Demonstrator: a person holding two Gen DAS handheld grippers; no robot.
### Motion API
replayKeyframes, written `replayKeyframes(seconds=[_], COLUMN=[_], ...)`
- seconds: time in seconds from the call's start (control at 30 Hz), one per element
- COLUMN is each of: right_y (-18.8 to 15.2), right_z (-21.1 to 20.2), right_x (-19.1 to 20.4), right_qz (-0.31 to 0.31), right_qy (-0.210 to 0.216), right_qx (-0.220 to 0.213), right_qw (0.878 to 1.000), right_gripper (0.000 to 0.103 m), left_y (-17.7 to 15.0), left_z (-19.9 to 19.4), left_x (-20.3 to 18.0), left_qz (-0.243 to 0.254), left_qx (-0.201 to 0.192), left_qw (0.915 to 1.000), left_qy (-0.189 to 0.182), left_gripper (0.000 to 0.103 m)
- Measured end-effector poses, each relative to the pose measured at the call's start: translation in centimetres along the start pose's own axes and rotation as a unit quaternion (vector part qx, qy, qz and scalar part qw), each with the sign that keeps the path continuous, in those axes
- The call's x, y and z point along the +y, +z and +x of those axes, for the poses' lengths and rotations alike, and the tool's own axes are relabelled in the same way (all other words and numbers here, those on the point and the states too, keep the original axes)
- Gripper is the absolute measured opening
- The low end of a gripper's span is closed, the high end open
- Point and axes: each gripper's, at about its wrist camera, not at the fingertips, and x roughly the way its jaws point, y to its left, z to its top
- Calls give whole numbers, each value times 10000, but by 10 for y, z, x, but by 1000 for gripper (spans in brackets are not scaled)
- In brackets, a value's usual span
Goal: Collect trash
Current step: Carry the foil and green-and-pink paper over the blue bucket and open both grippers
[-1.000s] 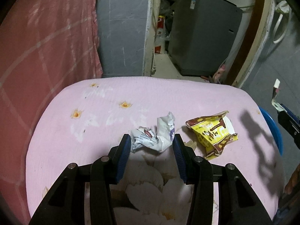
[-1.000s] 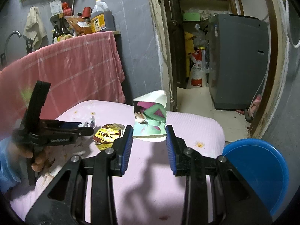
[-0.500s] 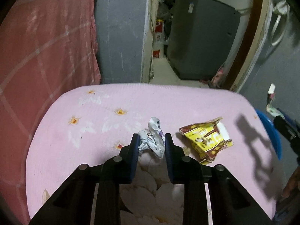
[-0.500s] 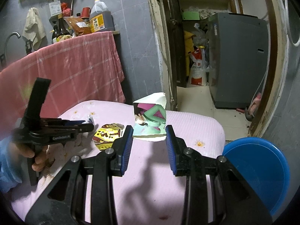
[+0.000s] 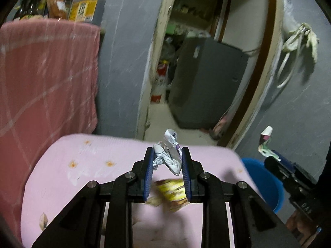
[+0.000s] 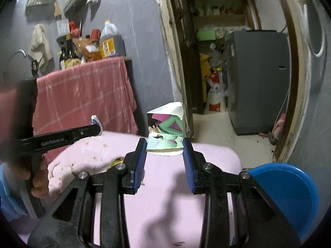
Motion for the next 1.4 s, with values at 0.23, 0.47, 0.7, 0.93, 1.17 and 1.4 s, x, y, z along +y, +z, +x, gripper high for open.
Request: replayKeyframes(seconds=[0.23, 0.47, 0.7, 0.93, 1.17, 1.4], right_y=[12, 15, 14, 3, -5, -4], right_z=[-30, -53, -71, -79, -74, -75], right_x=[-25, -69, -113, -160, -182, -182], right_qz=[258, 649, 986, 1551, 1872, 1911], right_qy=[-343, -827, -1404, -1601, -1626, -1619], right_qx=[-547, -744, -733, -393, -121, -168], right_qw=[9976, 9917, 9824, 9741, 9687, 9680], right_gripper=[34, 34, 35, 35, 36, 39], left_y=[19, 31, 27, 14, 6, -2], left_z=[5, 17, 41, 77, 110, 117], left_x=[-41, -101, -159, -193, -203, -201], left_qz=[122, 372, 592, 579, 431, 301], left_qx=[-235, -265, -16, 573, 1205, 1429], left_qw=[9985, 9940, 9879, 9821, 9772, 9766], left_qy=[-478, -998, -1434, -1698, -1693, -1578], left_gripper=[22, 22, 22, 22, 26, 46])
